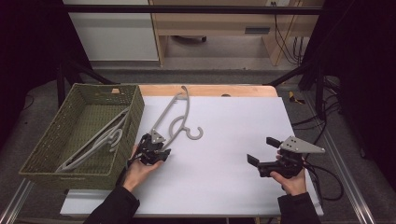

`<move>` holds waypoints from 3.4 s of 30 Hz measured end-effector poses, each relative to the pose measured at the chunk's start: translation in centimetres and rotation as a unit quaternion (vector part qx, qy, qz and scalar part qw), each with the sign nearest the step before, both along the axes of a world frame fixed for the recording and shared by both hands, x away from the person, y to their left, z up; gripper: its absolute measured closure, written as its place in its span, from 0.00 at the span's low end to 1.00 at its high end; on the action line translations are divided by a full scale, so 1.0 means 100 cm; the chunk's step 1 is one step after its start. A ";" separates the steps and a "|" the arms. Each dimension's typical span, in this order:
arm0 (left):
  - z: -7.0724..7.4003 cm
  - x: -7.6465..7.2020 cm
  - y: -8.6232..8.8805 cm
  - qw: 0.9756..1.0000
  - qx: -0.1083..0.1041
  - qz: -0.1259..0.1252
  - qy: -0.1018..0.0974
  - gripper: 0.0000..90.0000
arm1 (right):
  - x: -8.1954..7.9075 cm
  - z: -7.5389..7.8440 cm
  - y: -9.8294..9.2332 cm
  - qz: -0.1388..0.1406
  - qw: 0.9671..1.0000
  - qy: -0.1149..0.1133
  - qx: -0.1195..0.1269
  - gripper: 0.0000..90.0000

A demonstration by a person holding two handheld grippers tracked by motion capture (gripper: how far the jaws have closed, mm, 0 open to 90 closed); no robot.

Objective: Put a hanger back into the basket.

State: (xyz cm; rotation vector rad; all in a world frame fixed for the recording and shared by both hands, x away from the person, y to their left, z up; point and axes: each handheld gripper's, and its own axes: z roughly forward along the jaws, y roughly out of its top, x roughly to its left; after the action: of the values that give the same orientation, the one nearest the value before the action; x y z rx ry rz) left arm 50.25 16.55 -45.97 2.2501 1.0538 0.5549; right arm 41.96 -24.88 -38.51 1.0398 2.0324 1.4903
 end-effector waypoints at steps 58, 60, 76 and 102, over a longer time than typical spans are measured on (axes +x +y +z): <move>0.042 -0.092 0.012 0.986 -0.126 -0.109 -0.026 0.37 | 0.003 -0.010 0.054 -0.016 0.999 0.027 -0.010 0.06; 0.041 -0.093 0.015 0.985 -0.127 -0.112 -0.029 0.30 | 0.004 -0.011 0.060 -0.016 0.999 0.032 -0.012 0.06; 0.025 -0.112 0.039 0.983 -0.143 -0.106 -0.053 0.14 | 0.022 -0.060 0.148 0.000 0.991 0.121 -0.060 0.13; 0.023 -0.108 0.047 0.985 -0.138 -0.087 -0.048 0.15 | 0.035 -0.086 0.174 -0.010 0.967 0.212 -0.144 0.48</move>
State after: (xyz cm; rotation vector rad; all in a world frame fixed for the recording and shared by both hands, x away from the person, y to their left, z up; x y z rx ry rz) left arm 39.49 21.20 -43.68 2.0249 0.8224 0.4109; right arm 45.47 -7.51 -47.13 1.3328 2.4242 0.9762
